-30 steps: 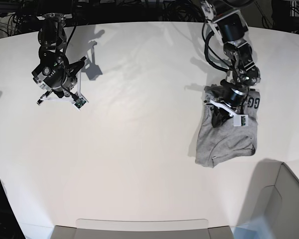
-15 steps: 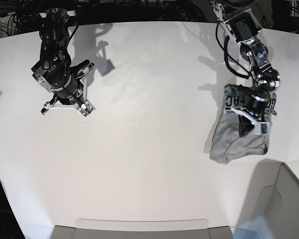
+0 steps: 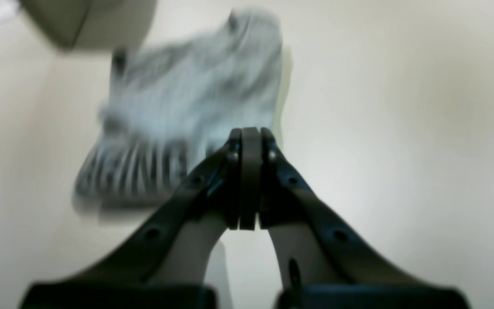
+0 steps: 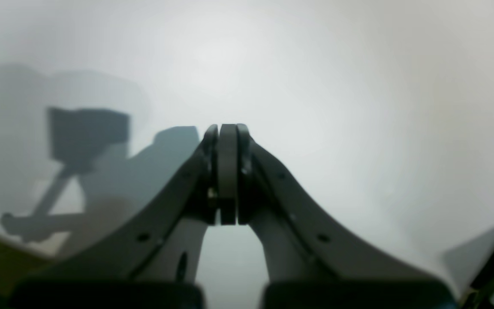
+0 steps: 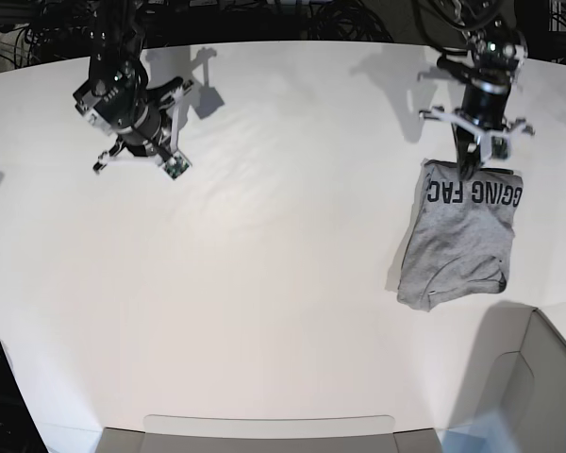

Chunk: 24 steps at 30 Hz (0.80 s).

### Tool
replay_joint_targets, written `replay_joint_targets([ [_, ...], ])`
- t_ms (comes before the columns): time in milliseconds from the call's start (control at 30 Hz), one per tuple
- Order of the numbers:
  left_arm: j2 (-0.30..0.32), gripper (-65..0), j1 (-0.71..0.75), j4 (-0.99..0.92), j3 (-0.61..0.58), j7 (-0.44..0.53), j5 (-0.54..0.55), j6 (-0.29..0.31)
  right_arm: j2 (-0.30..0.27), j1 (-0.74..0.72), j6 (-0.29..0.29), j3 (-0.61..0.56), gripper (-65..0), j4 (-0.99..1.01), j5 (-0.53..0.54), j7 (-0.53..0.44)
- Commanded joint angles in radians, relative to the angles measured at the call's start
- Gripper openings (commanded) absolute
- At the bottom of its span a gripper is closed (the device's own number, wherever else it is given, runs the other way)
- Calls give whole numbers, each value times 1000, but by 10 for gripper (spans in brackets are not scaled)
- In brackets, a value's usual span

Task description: Fold the T-shirt properly

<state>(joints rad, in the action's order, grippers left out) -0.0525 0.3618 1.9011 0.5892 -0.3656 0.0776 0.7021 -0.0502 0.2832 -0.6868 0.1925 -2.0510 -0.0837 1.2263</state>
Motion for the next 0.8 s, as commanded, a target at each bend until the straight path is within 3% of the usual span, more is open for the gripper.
replay_joint_targets([
  [0,6,-650,21,36,22,29,34,-4,19,15,-11,5,-650,-20,-9,-7],
  [133,6,-650,147,47,59,29,80,-4,97,115,-11,69,-650,-21,-12,-72],
  [333,0,-650,282,47,85,30,84,-4,201,353,-11,144,-650,-21,-12,-409],
  [500,-56,-650,296,47,203,30,84,-4,207,557,-11,144,-650,-20,61,-658],
  [667,-91,-650,308,39,298,20,84,-4,207,673,-11,258,-650,-17,262,-727],
  [767,-91,-650,345,5,311,20,86,-4,206,703,-11,341,-650,-13,287,-727],
])
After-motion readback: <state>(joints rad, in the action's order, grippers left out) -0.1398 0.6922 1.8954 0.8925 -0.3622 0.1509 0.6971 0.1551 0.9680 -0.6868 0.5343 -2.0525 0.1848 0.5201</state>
